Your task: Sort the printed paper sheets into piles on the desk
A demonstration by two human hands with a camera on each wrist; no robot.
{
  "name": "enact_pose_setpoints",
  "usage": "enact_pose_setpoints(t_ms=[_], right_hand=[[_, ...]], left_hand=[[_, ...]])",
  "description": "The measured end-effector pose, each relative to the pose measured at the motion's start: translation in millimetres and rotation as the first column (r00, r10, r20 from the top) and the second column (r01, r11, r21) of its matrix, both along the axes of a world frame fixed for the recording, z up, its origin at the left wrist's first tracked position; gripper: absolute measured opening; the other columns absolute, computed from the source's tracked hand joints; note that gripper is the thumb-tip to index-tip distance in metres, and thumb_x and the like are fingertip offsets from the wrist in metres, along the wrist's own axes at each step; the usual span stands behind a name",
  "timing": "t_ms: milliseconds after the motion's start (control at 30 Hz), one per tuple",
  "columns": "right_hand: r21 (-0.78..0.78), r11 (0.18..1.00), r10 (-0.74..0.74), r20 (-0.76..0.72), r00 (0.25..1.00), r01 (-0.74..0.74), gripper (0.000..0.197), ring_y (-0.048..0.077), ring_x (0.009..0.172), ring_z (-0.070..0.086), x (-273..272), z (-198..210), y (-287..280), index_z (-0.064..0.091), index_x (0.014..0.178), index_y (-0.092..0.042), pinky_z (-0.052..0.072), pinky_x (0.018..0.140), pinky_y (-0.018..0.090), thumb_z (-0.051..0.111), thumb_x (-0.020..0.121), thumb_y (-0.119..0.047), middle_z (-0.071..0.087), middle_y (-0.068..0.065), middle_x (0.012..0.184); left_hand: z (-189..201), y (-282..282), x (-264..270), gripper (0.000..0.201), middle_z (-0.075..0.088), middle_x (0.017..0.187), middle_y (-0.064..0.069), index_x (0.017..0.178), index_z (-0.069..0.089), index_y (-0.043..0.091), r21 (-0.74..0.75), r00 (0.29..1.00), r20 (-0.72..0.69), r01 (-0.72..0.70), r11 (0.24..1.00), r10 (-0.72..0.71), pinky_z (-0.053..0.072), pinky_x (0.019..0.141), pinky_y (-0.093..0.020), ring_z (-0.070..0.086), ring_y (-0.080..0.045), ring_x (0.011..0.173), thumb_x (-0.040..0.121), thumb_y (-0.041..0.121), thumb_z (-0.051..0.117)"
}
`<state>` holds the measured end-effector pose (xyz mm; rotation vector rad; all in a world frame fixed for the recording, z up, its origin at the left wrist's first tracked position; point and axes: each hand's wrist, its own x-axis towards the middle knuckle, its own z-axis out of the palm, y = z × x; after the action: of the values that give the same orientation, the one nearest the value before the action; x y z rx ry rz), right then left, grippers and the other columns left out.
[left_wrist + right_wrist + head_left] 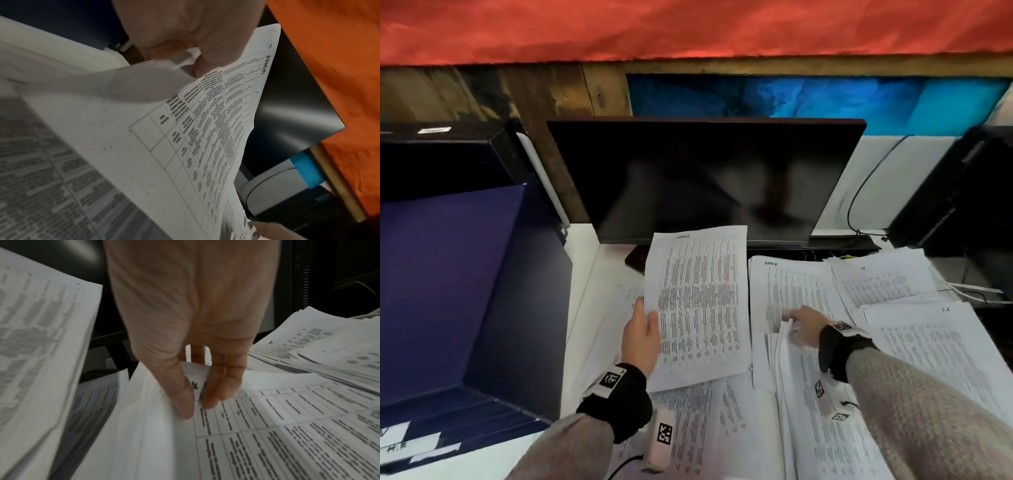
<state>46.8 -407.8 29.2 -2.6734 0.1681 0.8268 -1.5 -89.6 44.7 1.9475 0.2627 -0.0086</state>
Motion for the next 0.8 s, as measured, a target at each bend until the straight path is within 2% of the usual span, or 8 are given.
enact_pose_setpoints(t_ms=[67,167,300,433,500,567,667,800], right_hand=[[0.021,1.0,-0.013,0.013,1.0,0.013,0.049,0.023,0.103,0.053,-3.0,0.2,-10.2,0.051,0.129,-0.018,0.046,0.089,0.031,0.057,0.081,-0.016,0.041,0.002,0.115],[0.098,0.995,-0.002,-0.002,1.0,0.002,0.043,0.022,0.107,0.057,-11.7,-1.8,-22.5,0.056,0.119,-0.019,0.049,0.09,0.031,0.06,0.076,-0.018,0.051,-0.001,0.11],[0.179,0.984,-0.009,0.092,0.996,-0.007,0.029,0.019,0.088,0.058,-24.1,2.1,-30.1,0.053,0.067,-0.023,0.049,0.069,0.024,0.06,0.075,0.004,0.058,-0.008,0.084],[0.288,0.957,-0.109,0.207,0.972,0.046,0.028,0.013,0.084,0.06,-41.7,11.9,-55.5,0.057,0.068,-0.021,0.046,0.07,0.018,0.06,0.074,0.006,0.062,-0.009,0.084],[0.333,0.94,-0.154,0.233,0.96,0.07,0.029,0.012,0.083,0.062,-50.5,18.0,-66.9,0.056,0.067,-0.019,0.046,0.066,0.014,0.058,0.072,0.009,0.062,-0.009,0.081],[0.382,0.92,-0.195,0.257,0.947,0.086,0.032,0.004,0.078,0.058,-57.6,21.8,-73.1,0.055,0.066,-0.016,0.043,0.063,0.009,0.055,0.069,0.016,0.061,-0.011,0.076],[0.433,0.897,-0.223,0.274,0.935,0.086,0.035,0.01,0.078,0.057,-64.4,23.2,-77.7,0.056,0.067,-0.019,0.046,0.068,0.018,0.056,0.069,0.016,0.061,-0.008,0.076],[0.443,0.891,-0.243,0.27,0.932,0.104,0.029,0.013,0.082,0.058,-69.8,21.5,-79.0,0.057,0.07,-0.019,0.048,0.074,0.026,0.061,0.072,0.01,0.064,-0.003,0.082]], left_hand=[[-8.1,-13.2,1.7,0.045,0.055,0.134,-0.003,0.144,0.03,0.021,0.016,1.0,0.009,0.005,1.0,-0.005,0.041,0.107,-0.041,0.054,-0.017,0.122,0.1,0.029,0.034],[-3.9,-40.0,3.0,0.04,0.056,0.128,-0.002,0.141,0.034,0.013,0.036,1.0,0.006,0.018,0.999,-0.018,0.041,0.098,-0.027,0.055,-0.013,0.11,0.101,0.019,0.034],[-2.4,-66.1,7.8,0.041,0.059,0.116,-0.001,0.141,0.032,0.008,0.108,0.997,0.056,0.039,0.993,-0.045,0.043,0.09,-0.027,0.056,-0.015,0.1,0.102,0.016,0.034],[-12.3,-90.2,17.1,0.039,0.062,0.114,-0.002,0.14,0.033,0.016,0.129,0.993,0.016,0.114,0.985,-0.117,0.048,0.097,-0.043,0.061,-0.023,0.104,0.101,0.02,0.032],[-15.2,-108.2,20.5,0.044,0.049,0.123,0.006,0.145,0.026,0.013,0.111,0.984,-0.05,0.174,0.979,-0.169,0.035,0.106,-0.029,0.051,-0.022,0.12,0.102,0.014,0.031],[-18.2,-130.3,23.0,0.044,0.043,0.133,-0.002,0.145,0.026,0.007,0.143,0.968,-0.117,0.239,0.96,-0.224,0.03,0.098,-0.019,0.043,-0.021,0.125,0.101,0.008,0.03],[-31.0,-160.3,32.2,0.045,0.033,0.132,-0.014,0.143,0.024,0.005,0.189,0.93,-0.245,0.322,0.928,-0.273,0.032,0.084,-0.019,0.043,-0.023,0.107,0.099,0.002,0.03],[-43.3,-184.2,42.3,0.043,0.037,0.133,-0.021,0.14,0.031,0.005,0.255,0.885,-0.383,0.376,0.891,-0.264,0.038,0.099,-0.034,0.045,-0.034,0.119,0.098,0.009,0.034]])
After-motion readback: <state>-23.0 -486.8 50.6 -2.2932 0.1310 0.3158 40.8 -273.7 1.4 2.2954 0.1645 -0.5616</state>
